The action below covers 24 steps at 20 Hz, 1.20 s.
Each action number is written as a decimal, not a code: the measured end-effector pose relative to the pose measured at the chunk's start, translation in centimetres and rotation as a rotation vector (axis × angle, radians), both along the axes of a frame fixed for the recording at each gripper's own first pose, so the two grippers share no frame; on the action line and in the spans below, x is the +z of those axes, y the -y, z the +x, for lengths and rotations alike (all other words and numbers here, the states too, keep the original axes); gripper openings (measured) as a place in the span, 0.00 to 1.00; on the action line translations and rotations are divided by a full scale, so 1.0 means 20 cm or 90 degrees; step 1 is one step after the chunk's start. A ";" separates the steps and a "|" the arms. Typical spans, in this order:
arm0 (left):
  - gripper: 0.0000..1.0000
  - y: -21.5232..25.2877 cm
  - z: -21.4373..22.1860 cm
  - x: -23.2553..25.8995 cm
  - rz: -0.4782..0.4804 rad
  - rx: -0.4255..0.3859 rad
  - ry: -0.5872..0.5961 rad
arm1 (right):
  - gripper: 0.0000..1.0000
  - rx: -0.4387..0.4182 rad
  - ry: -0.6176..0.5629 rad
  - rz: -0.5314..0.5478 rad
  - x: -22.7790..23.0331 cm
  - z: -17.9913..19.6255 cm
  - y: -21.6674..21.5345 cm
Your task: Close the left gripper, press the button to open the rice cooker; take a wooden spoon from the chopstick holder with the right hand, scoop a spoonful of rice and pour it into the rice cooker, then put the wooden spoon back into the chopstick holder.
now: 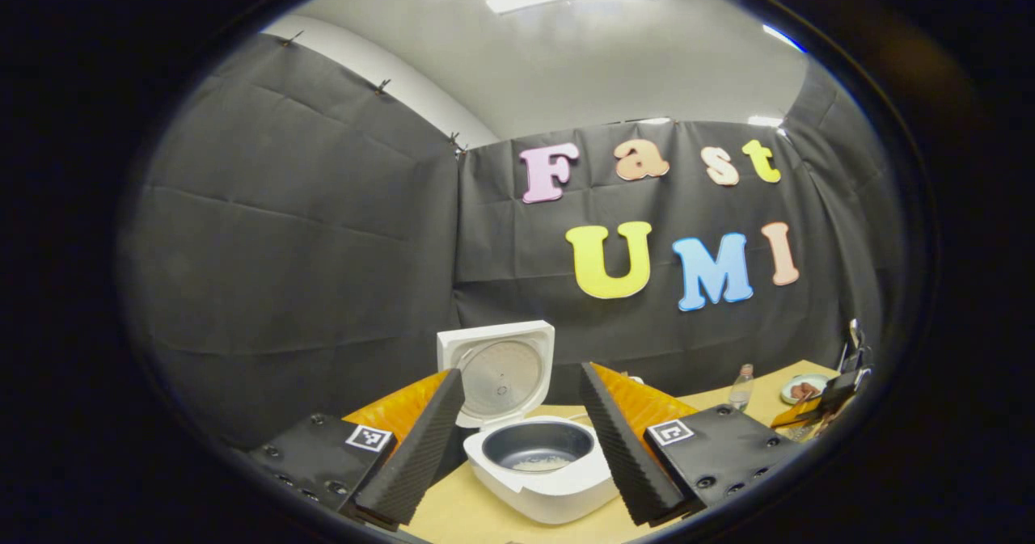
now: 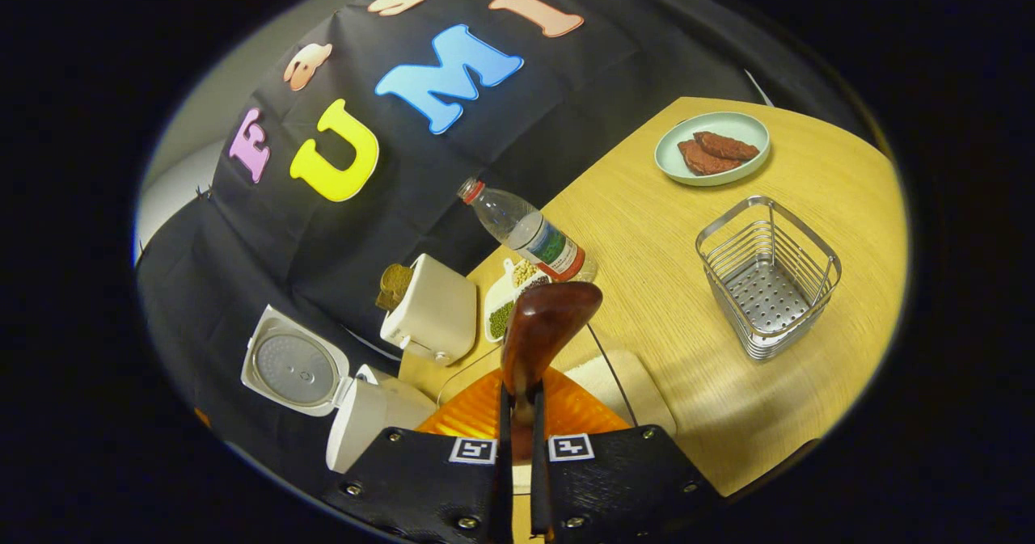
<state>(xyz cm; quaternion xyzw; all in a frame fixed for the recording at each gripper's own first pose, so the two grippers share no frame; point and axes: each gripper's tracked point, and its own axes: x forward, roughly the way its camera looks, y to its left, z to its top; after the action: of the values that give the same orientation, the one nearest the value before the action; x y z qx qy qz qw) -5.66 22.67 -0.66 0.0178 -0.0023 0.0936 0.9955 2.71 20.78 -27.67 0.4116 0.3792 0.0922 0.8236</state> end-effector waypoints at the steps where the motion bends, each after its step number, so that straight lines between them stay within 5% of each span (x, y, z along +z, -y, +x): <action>1: 0.97 0.01 -0.01 0.00 0.000 -0.001 0.002 | 0.09 -0.003 0.001 0.013 0.03 0.01 0.00; 11: 0.99 -0.10 -0.06 -0.01 -0.017 0.032 0.009 | 0.09 -0.010 -0.006 0.186 0.32 0.07 -0.18; 24: 0.99 -0.34 -0.22 -0.03 -0.014 0.103 0.004 | 0.09 0.092 0.062 0.212 0.68 0.18 -0.69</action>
<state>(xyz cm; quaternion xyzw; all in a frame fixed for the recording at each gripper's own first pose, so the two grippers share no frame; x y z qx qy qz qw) -9.97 29.45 -1.20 0.0063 -0.0029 0.1740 0.9847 6.28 34.65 -14.01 0.5089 0.3469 0.2320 0.7529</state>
